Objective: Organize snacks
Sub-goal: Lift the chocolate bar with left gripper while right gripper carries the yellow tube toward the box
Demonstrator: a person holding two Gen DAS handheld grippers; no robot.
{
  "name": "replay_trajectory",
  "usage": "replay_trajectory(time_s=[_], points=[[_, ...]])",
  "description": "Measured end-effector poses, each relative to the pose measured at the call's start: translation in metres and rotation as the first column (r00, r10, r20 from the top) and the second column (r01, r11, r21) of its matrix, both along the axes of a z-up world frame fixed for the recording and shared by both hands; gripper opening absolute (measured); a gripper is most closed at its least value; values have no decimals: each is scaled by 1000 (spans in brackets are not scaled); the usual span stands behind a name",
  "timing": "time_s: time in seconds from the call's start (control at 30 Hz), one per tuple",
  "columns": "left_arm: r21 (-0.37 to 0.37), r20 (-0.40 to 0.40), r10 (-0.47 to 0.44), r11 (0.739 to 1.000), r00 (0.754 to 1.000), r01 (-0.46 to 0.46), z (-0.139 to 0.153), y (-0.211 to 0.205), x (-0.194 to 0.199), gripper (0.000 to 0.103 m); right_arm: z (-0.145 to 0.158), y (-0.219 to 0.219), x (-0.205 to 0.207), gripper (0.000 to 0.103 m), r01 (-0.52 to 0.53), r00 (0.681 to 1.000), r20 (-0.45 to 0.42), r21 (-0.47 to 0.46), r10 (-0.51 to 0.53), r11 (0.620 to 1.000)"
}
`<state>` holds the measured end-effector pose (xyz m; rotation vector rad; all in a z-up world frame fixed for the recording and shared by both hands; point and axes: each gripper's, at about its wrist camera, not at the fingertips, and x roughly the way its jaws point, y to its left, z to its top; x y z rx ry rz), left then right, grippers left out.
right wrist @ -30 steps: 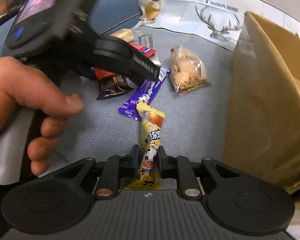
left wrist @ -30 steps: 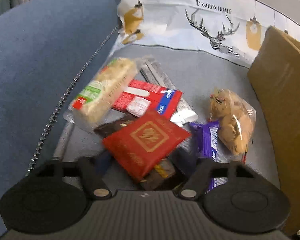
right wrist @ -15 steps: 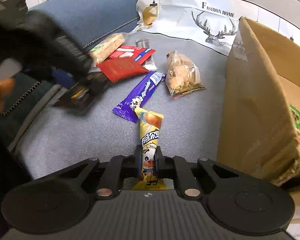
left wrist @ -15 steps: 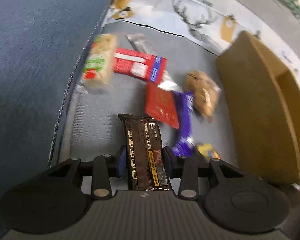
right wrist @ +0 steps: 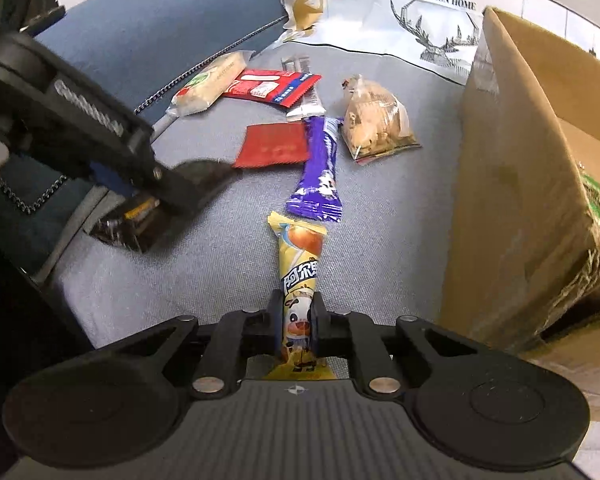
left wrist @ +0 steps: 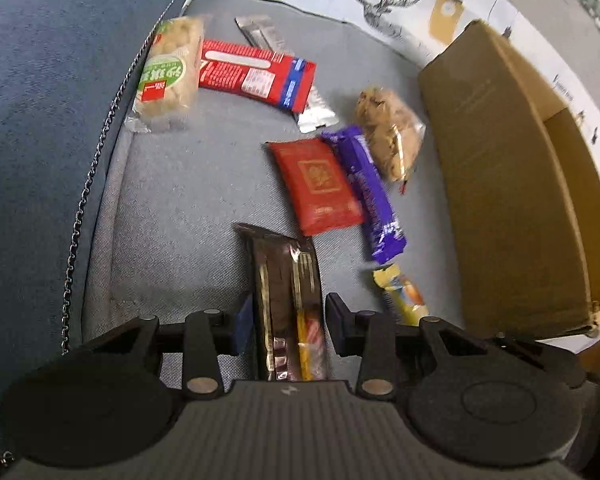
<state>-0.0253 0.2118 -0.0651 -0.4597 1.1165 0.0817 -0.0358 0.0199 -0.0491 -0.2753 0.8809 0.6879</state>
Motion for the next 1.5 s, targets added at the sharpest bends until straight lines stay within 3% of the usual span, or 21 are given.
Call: replay_trajectory(time_s=[0.63,0.8,1.0,1.1,1.27,1.5], points=[[130,-78,-117,983,990,126,-8,-32,16,54,-3,3,0,17,-16,1000,6,-2,16,1000],[173,-86,-142,973,986,155,-8,-38,16,55,-3,4,-2,17,-19,1000,19,-11,20,1000],[170,-83,-139,974,987,151,-10,-34,14,50,-1,1,-2,12,-9,999,43,-15,9,1000],[153,-70,-136,977,988,146,-8,-31,12,43,1,-1,-1,12,1,999,51,-4,-1,1000],[133,-25,-132,982,991,134,-2,-28,4,42,10,-4,-6,12,2,996,89,17,-3,1000],[136,106,-113,986,988,98,19,-26,-15,42,27,-11,-17,12,6,987,163,61,-16,998]])
